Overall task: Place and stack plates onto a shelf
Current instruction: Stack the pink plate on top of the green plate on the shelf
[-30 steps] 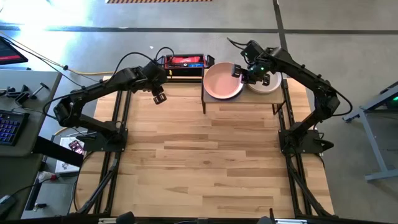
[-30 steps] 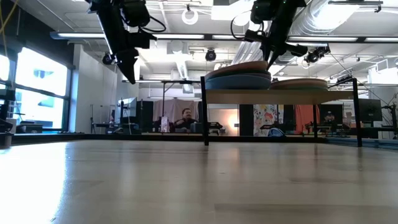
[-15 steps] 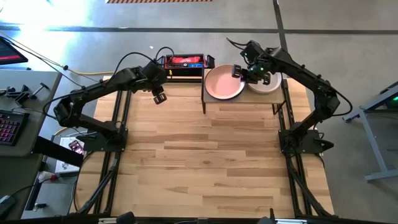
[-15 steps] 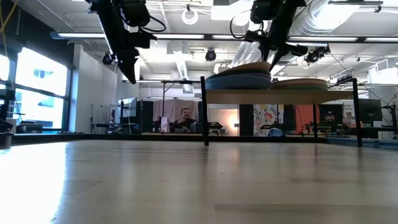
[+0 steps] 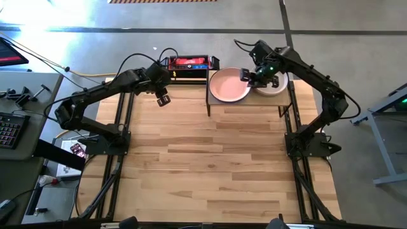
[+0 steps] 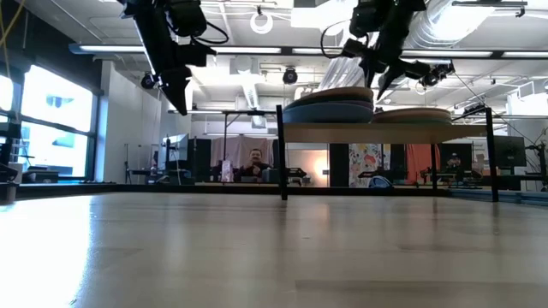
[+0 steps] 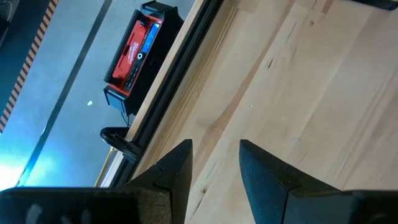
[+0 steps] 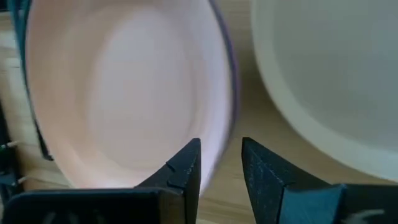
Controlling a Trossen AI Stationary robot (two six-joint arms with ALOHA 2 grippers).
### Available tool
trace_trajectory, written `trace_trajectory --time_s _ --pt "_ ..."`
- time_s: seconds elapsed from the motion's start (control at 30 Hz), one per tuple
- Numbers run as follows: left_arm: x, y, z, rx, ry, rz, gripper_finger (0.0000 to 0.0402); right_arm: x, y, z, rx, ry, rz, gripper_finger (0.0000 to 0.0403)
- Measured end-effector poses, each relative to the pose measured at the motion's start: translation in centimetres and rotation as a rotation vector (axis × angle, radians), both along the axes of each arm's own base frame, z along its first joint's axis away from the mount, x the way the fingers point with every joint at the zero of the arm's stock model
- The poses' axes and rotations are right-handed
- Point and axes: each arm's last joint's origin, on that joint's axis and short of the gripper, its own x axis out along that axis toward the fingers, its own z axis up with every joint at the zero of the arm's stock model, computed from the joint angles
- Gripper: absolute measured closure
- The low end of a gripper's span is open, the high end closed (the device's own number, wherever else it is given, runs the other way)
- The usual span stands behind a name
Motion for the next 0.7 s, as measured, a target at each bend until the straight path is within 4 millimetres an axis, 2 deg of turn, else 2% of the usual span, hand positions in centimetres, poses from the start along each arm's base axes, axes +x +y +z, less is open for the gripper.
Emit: trace_trajectory --time_s 0.7 --pt "-0.07 -0.05 -0.05 -0.006 0.009 0.0 0.028 0.69 0.99 0.0 0.066 -0.04 0.049 0.0308"
